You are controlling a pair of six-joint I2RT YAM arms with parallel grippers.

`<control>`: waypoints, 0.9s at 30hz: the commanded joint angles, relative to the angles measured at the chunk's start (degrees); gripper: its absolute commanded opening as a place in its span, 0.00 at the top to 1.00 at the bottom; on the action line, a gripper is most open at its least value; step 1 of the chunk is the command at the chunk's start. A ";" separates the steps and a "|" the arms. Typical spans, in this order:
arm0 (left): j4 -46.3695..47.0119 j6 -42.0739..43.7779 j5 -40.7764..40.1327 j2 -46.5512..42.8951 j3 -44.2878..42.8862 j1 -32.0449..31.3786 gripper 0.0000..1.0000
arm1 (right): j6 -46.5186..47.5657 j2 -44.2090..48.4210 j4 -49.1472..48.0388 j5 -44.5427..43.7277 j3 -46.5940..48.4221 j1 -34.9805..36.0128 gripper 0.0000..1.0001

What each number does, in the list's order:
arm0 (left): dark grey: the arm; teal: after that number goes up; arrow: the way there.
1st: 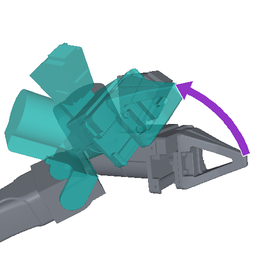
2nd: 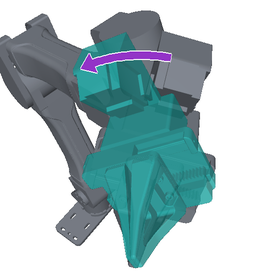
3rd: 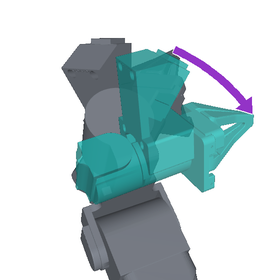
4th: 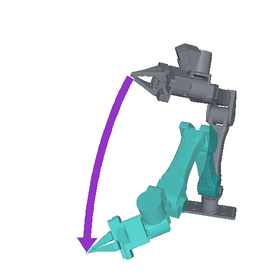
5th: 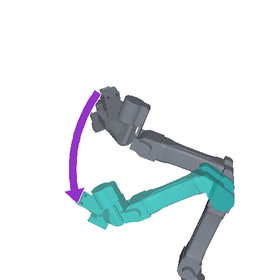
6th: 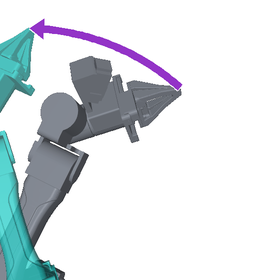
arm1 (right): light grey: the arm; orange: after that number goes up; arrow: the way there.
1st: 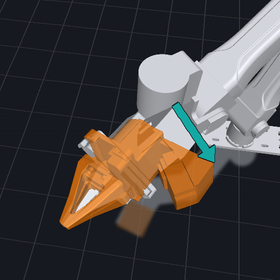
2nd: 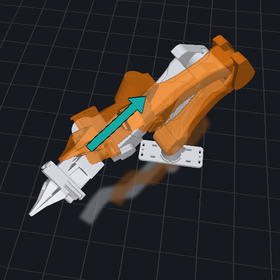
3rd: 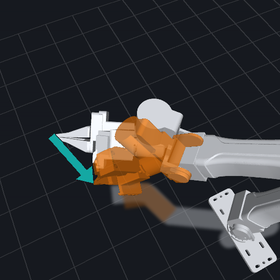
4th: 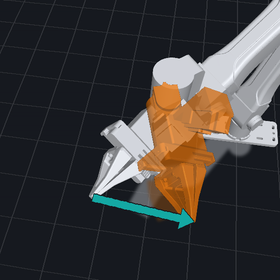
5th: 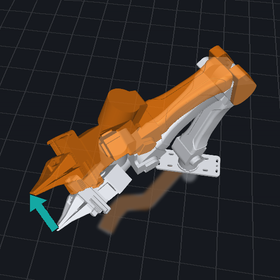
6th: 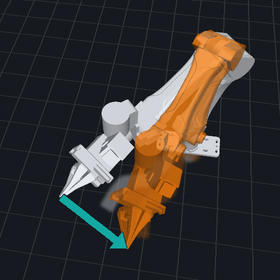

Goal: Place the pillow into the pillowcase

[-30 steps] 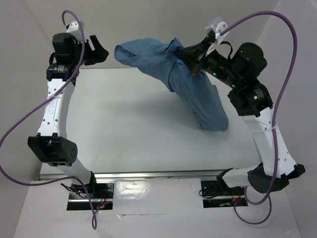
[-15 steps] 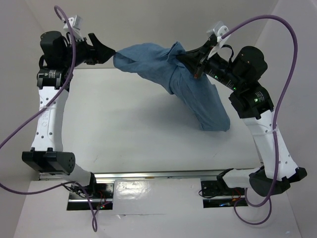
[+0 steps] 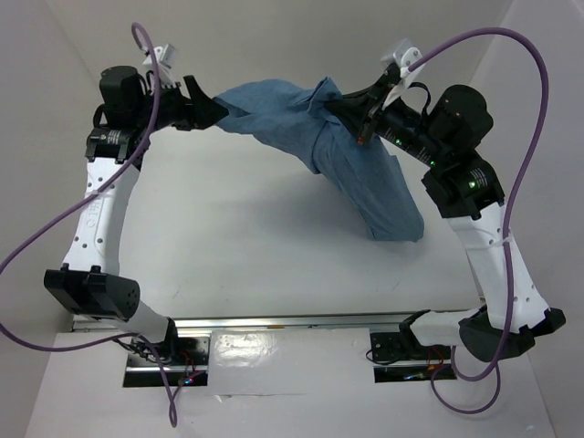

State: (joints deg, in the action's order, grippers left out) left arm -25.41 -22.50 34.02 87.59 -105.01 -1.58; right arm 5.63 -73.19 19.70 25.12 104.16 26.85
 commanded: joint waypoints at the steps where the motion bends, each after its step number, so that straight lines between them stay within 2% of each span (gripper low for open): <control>1: 0.62 2.46 -2.28 -0.14 0.16 -2.80 0.22 | 0.26 2.70 -5.03 -1.48 1.22 -0.48 1.00; 4: 0.62 3.52 -3.78 1.43 -0.89 -4.82 0.22 | 0.26 2.70 -5.03 -1.48 0.70 -0.48 1.00; 6: 0.62 4.30 -4.74 2.84 -2.03 -5.61 0.27 | 0.26 2.70 -5.03 -1.48 0.69 -0.48 1.00; 7: 0.62 4.83 -5.45 3.37 -2.04 -6.32 0.41 | 0.26 3.31 -5.03 -1.48 0.69 -0.48 1.00; 8: 0.62 4.84 -5.98 4.25 -2.91 -6.33 0.47 | 0.26 3.31 -5.03 -1.48 0.00 -0.48 1.00; 9: -0.25 5.44 -6.77 4.25 -3.79 -6.33 0.49 | 0.26 3.31 -5.03 -1.48 -0.01 -0.48 1.00; 11: -0.96 5.45 -10.09 5.04 -4.32 -6.33 0.39 | 0.79 3.93 -5.03 -2.01 -0.54 -0.48 1.00; 14: -0.96 6.50 -12.04 3.03 -1.61 -6.33 0.35 | 0.79 4.46 -5.03 -2.62 -0.54 -0.48 1.00; 15: -0.35 6.51 -12.05 3.02 0.23 -6.33 0.44 | 0.79 4.46 -5.03 -2.62 -0.54 -0.48 1.00; 18: 1.68 7.30 -11.26 1.35 1.74 -6.33 0.81 | 0.79 4.98 -5.03 -3.41 -1.06 -0.48 1.00; 21: 0.27 7.30 -10.65 2.58 -1.50 -6.33 0.90 | 1.40 5.51 -5.55 -4.64 -2.20 -0.48 1.00; 22: 0.27 7.30 -10.64 2.58 -2.03 -6.33 0.90 | 1.40 6.03 -5.55 -4.65 -2.21 -0.48 1.00; 25: 0.80 7.30 -8.19 2.58 -2.04 -6.33 0.62 | 1.93 6.04 -6.08 -4.65 -2.21 -0.48 1.00; 26: 0.80 7.30 -7.48 2.58 -2.04 -6.33 0.59 | 1.41 6.04 -6.08 -4.04 -2.21 -0.48 1.00; 27: 1.41 6.77 -6.87 2.06 -2.04 -6.33 0.60 | 1.40 6.04 -6.08 -4.03 -2.21 -0.48 1.00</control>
State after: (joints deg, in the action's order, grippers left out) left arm -26.65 -16.25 24.29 91.37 -104.66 -8.03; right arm 6.39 -69.38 19.73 22.41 101.54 26.83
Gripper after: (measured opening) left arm 0.392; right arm 0.042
